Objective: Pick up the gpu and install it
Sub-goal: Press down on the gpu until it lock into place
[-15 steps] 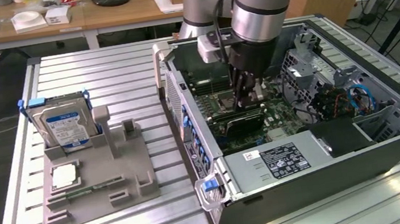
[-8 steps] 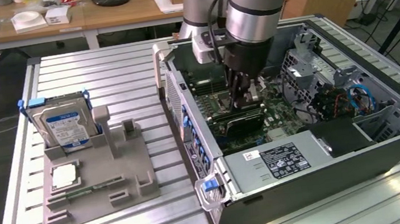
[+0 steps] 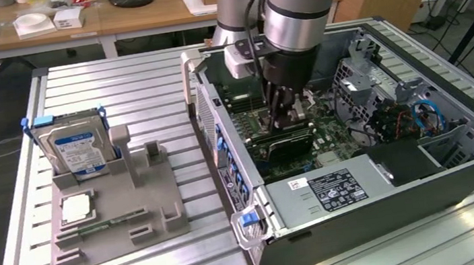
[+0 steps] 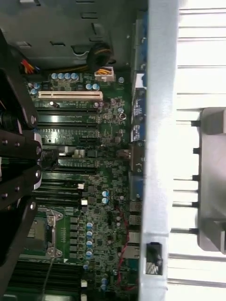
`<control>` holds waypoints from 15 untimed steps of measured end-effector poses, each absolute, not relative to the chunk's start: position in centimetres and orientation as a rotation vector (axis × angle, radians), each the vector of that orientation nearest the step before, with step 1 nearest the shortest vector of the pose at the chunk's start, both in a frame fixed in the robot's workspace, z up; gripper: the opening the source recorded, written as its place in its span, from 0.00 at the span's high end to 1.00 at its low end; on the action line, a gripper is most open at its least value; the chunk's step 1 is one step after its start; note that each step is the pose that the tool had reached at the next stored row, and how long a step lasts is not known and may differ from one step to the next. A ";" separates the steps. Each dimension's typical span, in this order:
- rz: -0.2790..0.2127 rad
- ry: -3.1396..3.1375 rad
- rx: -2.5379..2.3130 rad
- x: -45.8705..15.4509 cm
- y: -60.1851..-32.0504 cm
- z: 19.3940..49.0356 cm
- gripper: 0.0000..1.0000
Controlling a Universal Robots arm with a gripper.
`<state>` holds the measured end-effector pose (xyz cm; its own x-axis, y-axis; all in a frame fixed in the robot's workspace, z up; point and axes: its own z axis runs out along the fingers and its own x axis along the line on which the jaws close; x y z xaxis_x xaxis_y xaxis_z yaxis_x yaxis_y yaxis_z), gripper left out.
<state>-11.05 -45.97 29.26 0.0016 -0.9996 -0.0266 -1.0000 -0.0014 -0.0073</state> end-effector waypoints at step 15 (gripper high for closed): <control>0.010 2.237 -2.198 -14.3 -45.8 29.1 0.89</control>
